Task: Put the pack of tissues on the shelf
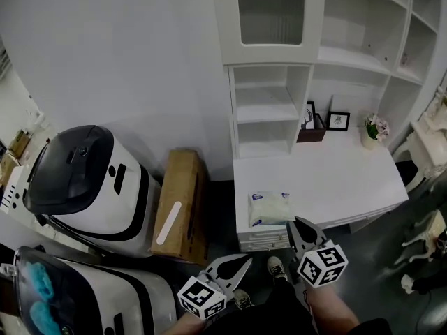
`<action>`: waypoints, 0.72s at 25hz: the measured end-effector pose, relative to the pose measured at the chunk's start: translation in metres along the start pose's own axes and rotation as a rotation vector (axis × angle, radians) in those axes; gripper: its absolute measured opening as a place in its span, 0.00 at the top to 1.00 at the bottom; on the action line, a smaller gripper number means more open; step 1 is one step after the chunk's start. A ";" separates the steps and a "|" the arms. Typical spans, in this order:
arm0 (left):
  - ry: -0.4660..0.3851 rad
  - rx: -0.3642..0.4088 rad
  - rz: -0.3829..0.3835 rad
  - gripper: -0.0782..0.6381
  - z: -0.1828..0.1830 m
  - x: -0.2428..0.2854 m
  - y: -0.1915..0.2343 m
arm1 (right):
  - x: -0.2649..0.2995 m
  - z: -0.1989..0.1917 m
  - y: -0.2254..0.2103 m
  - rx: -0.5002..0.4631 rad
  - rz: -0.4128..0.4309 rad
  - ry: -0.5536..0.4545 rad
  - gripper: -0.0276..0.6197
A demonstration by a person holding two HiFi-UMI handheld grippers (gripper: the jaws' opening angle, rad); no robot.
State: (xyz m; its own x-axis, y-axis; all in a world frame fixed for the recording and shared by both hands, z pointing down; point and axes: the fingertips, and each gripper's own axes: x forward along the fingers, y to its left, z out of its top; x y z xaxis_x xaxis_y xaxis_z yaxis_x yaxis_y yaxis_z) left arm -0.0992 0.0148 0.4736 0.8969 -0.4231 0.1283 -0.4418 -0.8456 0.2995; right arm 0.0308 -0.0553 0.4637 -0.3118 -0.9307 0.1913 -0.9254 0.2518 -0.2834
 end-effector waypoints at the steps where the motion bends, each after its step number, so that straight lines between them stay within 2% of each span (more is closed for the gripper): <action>1: -0.002 0.002 0.006 0.88 0.002 0.003 0.002 | 0.003 0.002 -0.003 -0.001 0.006 0.002 0.95; 18: -0.006 -0.002 0.065 0.88 0.024 0.071 0.029 | 0.057 0.023 -0.058 -0.001 0.074 0.047 0.95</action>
State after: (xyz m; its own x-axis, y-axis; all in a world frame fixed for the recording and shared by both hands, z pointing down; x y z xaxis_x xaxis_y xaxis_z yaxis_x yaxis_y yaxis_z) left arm -0.0485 -0.0478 0.4685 0.8662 -0.4792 0.1416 -0.4991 -0.8156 0.2927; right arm 0.0720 -0.1290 0.4690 -0.3890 -0.8962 0.2135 -0.8996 0.3195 -0.2978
